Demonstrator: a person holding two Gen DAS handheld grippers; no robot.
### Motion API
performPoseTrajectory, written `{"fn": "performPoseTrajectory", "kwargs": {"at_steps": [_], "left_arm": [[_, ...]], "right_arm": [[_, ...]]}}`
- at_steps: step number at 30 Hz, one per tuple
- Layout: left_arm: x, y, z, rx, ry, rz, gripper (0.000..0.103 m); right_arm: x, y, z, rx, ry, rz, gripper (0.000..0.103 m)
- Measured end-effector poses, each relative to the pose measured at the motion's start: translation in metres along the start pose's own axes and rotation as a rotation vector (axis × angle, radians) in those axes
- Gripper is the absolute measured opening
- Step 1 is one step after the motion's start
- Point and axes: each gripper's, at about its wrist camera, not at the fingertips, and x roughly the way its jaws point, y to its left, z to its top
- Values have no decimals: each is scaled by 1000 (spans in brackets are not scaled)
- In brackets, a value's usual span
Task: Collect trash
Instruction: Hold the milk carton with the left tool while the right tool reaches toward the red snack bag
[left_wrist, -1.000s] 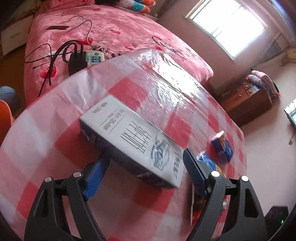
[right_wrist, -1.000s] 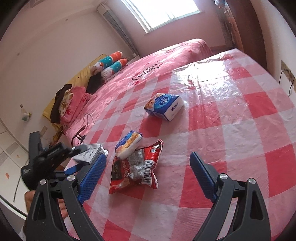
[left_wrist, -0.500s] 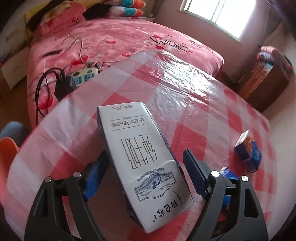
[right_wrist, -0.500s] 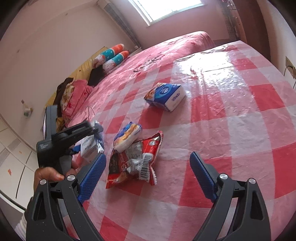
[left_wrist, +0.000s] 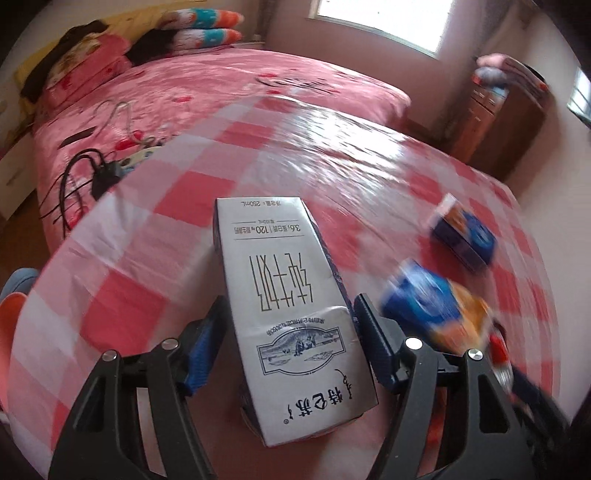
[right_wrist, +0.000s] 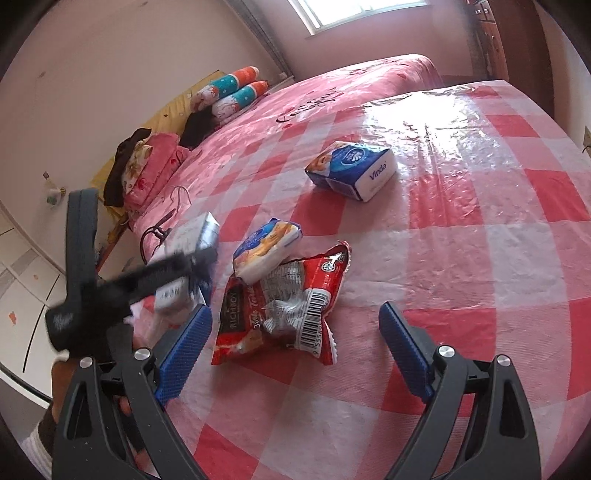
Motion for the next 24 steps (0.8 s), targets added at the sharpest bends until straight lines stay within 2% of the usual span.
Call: {"fn": "performPoseTrajectory", "kwargs": {"at_steps": [3, 11, 18, 24], "left_arm": [[-8, -17, -15, 67, 13, -45, 69], [-28, -48, -48, 155, 43, -139, 69], [-42, -67, -74, 231, 70, -234, 70], [-52, -62, -85, 224, 90, -280, 69]], "right_arm": [[-5, -9, 2, 27, -18, -16, 91], [-23, -35, 5, 94, -49, -62, 91], [-27, -34, 3, 87, -44, -76, 90], [-22, -29, 0, 67, -19, -68, 91]]}}
